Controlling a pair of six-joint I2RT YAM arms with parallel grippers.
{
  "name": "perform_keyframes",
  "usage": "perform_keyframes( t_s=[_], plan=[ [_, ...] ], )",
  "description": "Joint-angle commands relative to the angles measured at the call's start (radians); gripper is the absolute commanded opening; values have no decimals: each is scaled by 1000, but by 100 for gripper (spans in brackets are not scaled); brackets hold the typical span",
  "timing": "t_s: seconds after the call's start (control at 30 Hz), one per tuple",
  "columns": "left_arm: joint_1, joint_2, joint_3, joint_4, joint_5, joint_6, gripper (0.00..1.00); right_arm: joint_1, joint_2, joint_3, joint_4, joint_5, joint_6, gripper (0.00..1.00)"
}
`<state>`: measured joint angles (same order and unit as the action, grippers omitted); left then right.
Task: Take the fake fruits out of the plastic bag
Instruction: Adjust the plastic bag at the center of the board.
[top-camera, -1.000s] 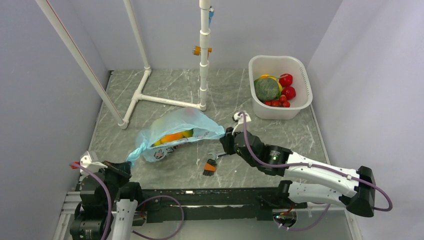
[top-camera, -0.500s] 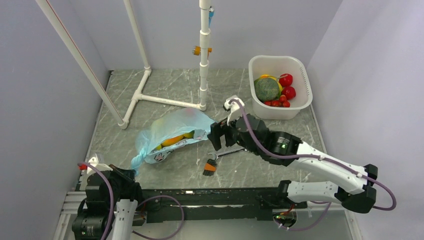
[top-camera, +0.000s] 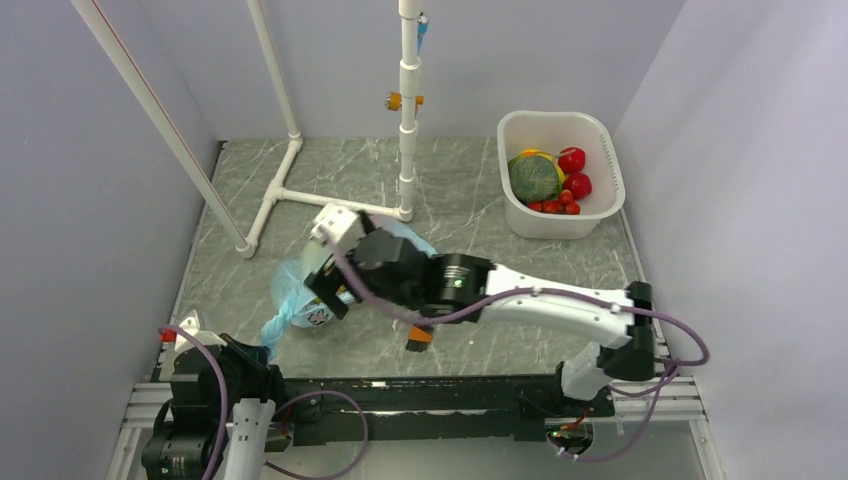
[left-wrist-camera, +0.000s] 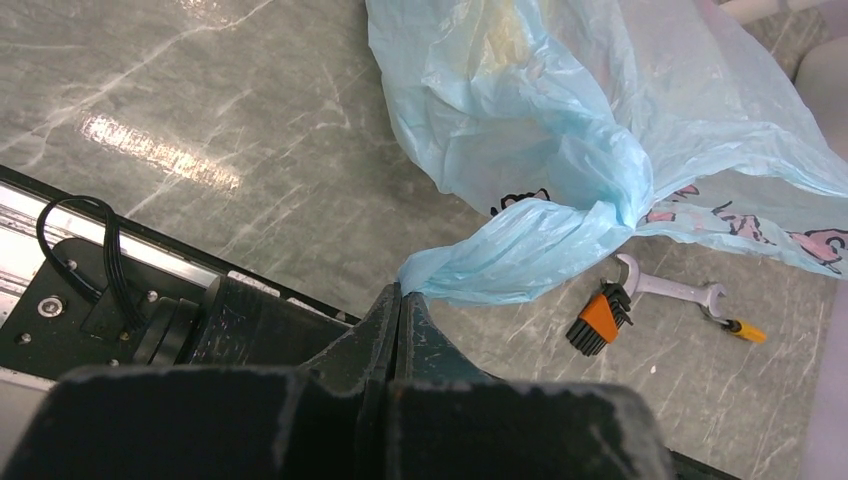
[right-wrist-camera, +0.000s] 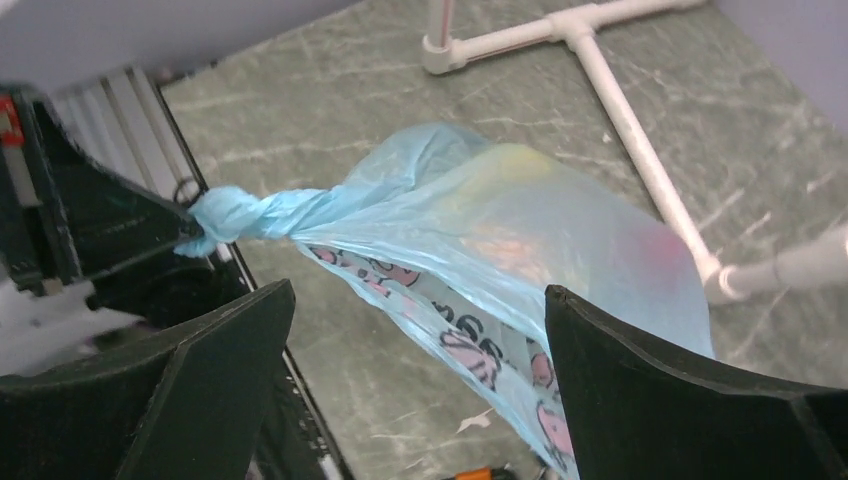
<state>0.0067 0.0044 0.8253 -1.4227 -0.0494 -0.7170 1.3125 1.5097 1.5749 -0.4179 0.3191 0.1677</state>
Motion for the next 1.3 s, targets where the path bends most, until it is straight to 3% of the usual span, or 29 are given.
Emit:
perform_keyframes(
  t_s=[0.0,0.13,0.27,0.47,0.53,0.6,0.63,0.7,0.83,0.97,1.1,1.27],
  plan=[
    [-1,-136,12,-3,21,33,0,32,124,134,-9,-9,-377,98],
    [-1,-133,3,4,40,42,0,21,265,221,-145,14,-530,96],
    [-1,-126,0,16,65,65,0,-17,322,233,-164,-8,-570,94],
    [-1,-103,1,13,79,84,0,-36,404,264,-215,-27,-610,77],
    [-1,-98,4,13,90,85,0,-46,425,250,-124,65,-587,59],
    [-1,-91,18,14,100,88,0,-47,437,228,-1,198,-558,22],
    [-1,-87,32,13,96,91,0,-46,440,224,30,238,-545,12],
    [-1,-57,89,14,68,103,17,-44,433,202,60,234,-517,9],
    [-1,54,268,37,-5,145,72,-42,352,86,169,130,-468,8],
    [-1,183,416,108,-44,216,97,-41,272,-15,256,15,-426,8],
    [-1,279,443,244,-17,317,100,-43,240,-55,295,2,-379,10],
    [1,302,250,467,156,381,99,-42,219,-75,315,-26,-329,11]
  ],
)
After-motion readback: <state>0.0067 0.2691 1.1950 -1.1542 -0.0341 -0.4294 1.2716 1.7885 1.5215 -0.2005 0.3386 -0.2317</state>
